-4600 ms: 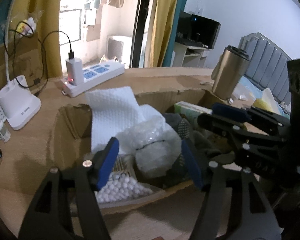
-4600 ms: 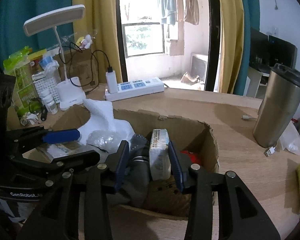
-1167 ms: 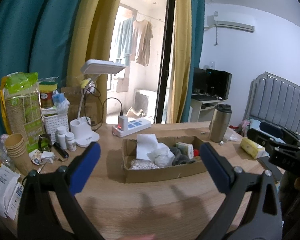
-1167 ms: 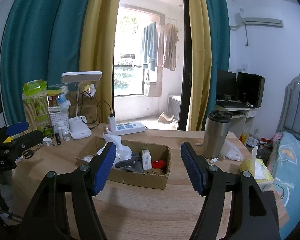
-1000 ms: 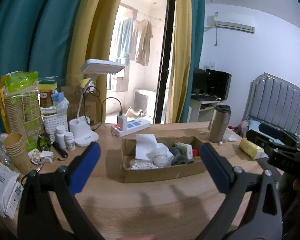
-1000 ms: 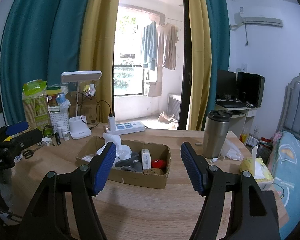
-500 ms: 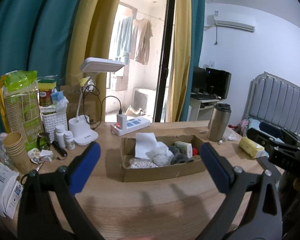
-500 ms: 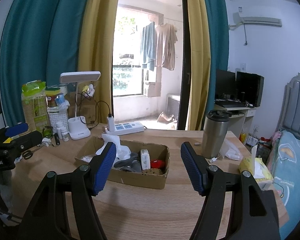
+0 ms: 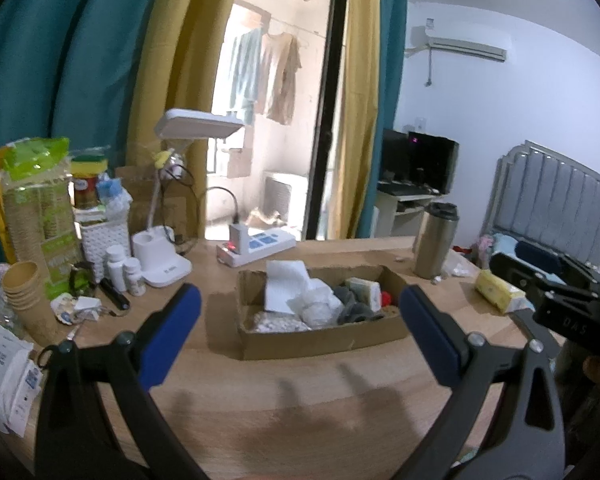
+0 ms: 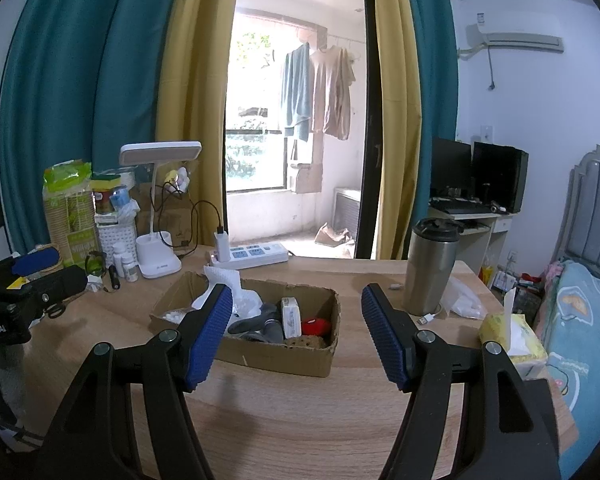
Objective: Organize soft objects
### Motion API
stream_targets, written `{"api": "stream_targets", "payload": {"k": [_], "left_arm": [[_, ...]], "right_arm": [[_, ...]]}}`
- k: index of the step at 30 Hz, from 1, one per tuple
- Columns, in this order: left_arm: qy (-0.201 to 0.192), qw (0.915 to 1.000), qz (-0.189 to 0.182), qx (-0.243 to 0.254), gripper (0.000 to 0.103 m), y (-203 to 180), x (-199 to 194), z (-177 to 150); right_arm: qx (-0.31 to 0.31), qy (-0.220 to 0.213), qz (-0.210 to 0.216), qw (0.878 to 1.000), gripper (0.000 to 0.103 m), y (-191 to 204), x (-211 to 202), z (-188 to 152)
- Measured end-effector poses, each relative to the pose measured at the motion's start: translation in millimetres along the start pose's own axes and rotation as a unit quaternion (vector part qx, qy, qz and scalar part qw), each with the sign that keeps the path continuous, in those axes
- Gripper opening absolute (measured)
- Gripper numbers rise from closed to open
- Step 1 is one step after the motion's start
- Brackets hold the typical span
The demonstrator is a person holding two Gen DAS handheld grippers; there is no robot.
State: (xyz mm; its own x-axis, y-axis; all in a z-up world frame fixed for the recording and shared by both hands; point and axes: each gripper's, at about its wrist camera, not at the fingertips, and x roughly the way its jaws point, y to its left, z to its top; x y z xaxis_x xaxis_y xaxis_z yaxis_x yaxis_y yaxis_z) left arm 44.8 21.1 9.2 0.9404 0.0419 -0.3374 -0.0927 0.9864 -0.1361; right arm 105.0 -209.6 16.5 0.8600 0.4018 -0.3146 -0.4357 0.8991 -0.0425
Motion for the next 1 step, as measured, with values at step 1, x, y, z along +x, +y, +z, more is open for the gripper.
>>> {"api": "stream_targets", "payload": {"k": [1], "left_arm": [[0.006,0.9999,-0.011,-0.005,0.101,0.8,1.3,-0.6]], "right_arm": [[0.000,0.001,0.000,1.000,0.071,-1.0,-0.1,-0.9]]}}
